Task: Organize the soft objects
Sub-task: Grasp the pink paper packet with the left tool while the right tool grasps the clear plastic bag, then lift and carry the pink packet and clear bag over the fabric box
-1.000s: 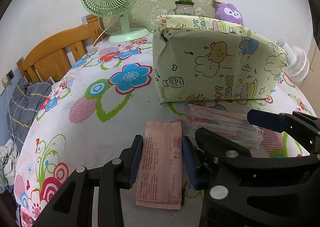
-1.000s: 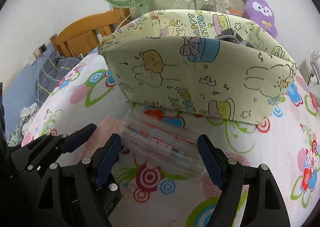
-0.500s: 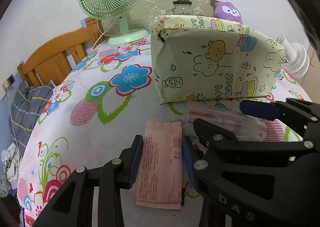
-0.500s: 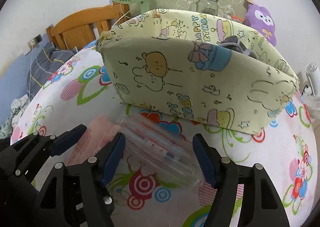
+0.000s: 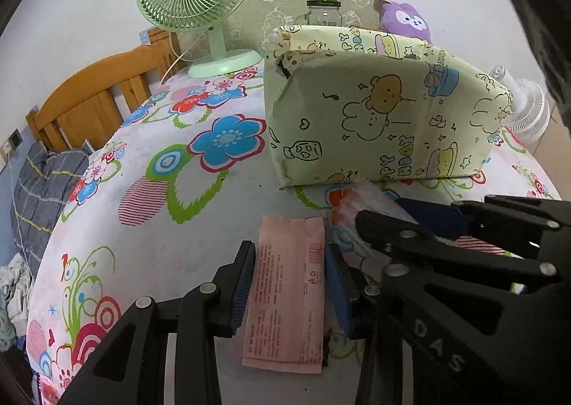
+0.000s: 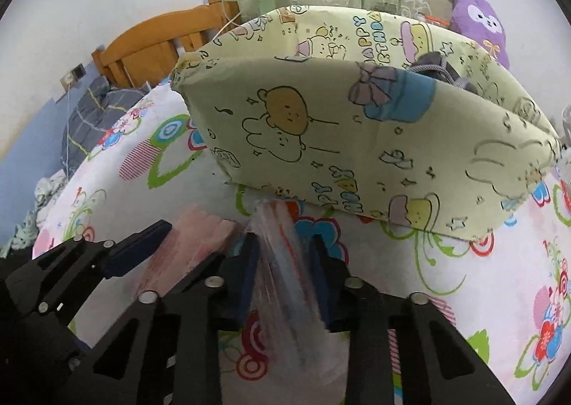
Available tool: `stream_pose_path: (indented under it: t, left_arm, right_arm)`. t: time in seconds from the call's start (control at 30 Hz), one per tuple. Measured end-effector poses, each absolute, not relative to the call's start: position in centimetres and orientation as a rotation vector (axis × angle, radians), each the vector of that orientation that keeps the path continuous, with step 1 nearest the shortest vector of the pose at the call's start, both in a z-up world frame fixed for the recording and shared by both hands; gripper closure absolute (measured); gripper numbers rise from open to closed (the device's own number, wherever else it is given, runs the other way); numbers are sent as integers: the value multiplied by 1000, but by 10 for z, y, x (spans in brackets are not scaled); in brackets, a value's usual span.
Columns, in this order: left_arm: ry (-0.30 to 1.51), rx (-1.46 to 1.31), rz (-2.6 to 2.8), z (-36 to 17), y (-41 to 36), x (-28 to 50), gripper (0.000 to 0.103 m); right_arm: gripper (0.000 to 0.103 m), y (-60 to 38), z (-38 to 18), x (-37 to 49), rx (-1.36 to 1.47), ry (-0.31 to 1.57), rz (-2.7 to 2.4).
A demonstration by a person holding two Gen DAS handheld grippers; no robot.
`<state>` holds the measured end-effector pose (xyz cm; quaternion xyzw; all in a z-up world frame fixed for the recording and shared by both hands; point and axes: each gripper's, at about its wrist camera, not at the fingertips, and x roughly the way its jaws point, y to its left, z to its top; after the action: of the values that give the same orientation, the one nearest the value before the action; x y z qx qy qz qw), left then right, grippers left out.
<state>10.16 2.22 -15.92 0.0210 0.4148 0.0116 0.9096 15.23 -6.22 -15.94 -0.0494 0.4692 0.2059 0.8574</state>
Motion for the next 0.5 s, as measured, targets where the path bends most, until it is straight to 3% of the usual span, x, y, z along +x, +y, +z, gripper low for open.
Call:
stream_pose_path:
  t: [0.5]
  left_arm:
    - [815,47,-26,-144,-2,89,63]
  right_arm:
    - [86,-97,-138,124,-26,933,359]
